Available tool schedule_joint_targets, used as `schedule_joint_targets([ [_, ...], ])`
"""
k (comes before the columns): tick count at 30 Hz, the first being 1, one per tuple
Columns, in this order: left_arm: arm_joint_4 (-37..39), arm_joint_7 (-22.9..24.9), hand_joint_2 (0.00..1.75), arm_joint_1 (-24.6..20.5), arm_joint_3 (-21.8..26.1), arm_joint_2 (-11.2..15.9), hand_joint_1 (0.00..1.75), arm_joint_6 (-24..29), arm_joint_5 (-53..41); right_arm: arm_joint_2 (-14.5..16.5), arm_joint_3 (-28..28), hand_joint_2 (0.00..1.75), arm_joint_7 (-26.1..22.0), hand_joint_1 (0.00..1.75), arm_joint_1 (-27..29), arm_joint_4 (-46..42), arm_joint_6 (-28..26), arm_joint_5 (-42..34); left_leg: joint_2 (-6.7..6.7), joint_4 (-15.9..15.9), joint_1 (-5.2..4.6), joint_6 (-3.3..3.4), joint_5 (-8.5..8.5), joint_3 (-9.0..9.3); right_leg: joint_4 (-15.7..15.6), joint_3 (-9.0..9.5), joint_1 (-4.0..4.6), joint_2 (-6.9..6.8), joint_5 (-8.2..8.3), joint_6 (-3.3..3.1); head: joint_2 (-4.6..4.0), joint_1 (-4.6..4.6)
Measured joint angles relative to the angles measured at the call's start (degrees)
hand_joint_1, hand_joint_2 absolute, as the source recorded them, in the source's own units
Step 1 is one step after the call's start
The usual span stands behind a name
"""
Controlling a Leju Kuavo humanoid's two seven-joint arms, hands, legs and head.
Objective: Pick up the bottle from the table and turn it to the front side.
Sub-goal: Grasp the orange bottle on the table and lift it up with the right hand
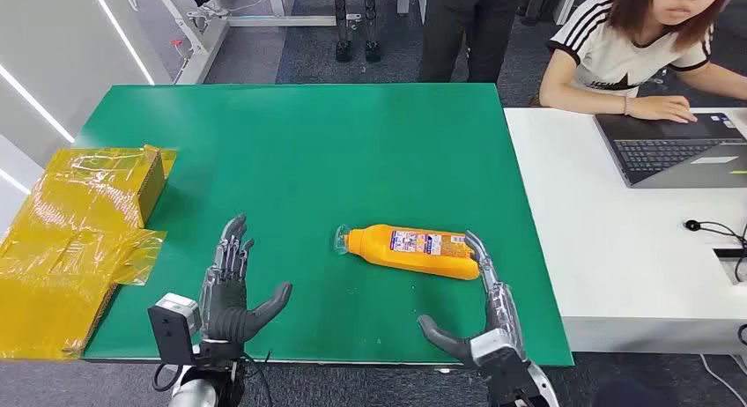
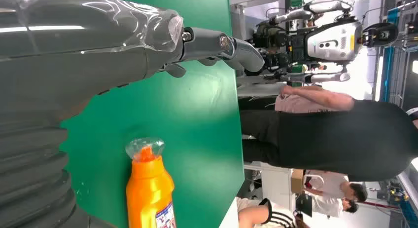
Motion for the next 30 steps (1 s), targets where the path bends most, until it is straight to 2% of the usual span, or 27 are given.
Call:
schedule_joint_targets([
  [2,0.22,-0.03,1.75,-0.14,-0.38,-0.07,0.00,-0.16,-0.16,-0.50,0.00,1.75,0.98,0.00,-1.87,1.59,-1.31,2.10,0.01,0.01,0.00,0.00,0.00,0.01,0.00,0.00,0.00,0.02,0.03,-0.01,0.00,-0.01],
  [7,1.46,-0.09,1.75,-1.07,-1.61,-0.38,0.00,-0.50,-0.44,-2.93,-0.01,1.75,4.41,0.00,-11.14,10.11,-4.23,7.27,0.01,0.06,-0.01,0.07,0.07,0.02,0.00,0.02,-0.01,0.04,0.10,0.00,0.00,0.00],
  [11,2.85,-0.09,1.75,-2.55,-2.26,-0.38,0.00,-1.06,-0.14,-4.66,0.49,1.75,7.30,0.00,-18.91,17.42,-3.24,8.47,0.01,0.07,-0.01,0.08,0.09,0.03,0.01,0.03,-0.01,0.04,0.15,0.00,0.00,0.01],
  [14,3.78,-0.09,1.75,-3.38,-2.52,-0.38,0.00,-1.59,0.04,-5.69,1.61,1.75,10.53,0.00,-23.78,22.65,-0.47,8.33,0.01,0.07,0.00,0.08,0.10,0.04,0.01,0.03,-0.01,0.04,0.15,-0.01,0.00,-0.01],
  [19,5.46,-0.08,1.75,-5.08,-2.97,-0.38,0.00,-2.33,0.23,-6.54,3.99,1.75,13.89,0.00,-31.51,32.97,8.70,4.78,0.01,0.07,0.00,0.09,0.11,0.03,0.03,0.02,0.00,0.04,0.15,-0.01,0.00,0.00],
  [22,6.32,-0.07,1.75,-5.85,-3.38,-0.31,0.00,-2.63,0.66,-7.02,5.65,1.75,14.35,0.00,-36.18,39.86,15.78,0.92,-0.04,0.08,0.00,0.10,0.11,0.02,0.03,0.02,0.00,-0.02,0.14,-0.01,0.00,0.00],
  [25,6.90,0.00,1.75,-6.32,-3.83,-0.10,0.00,-2.74,1.15,-7.52,7.15,1.75,14.15,0.00,-39.92,45.68,20.53,-2.05,-0.09,0.08,-0.01,0.10,0.12,-0.02,0.03,0.02,-0.01,-0.06,0.15,0.00,0.00,0.00],
  [30,7.95,1.76,1.75,-7.20,-4.03,0.31,0.00,-5.91,5.27,-9.60,11.96,1.75,15.05,0.00,-48.55,55.87,38.02,-8.48,-0.04,0.15,-0.02,0.10,0.12,0.01,0.02,0.02,-0.01,0.00,0.15,0.00,0.00,0.00],
])
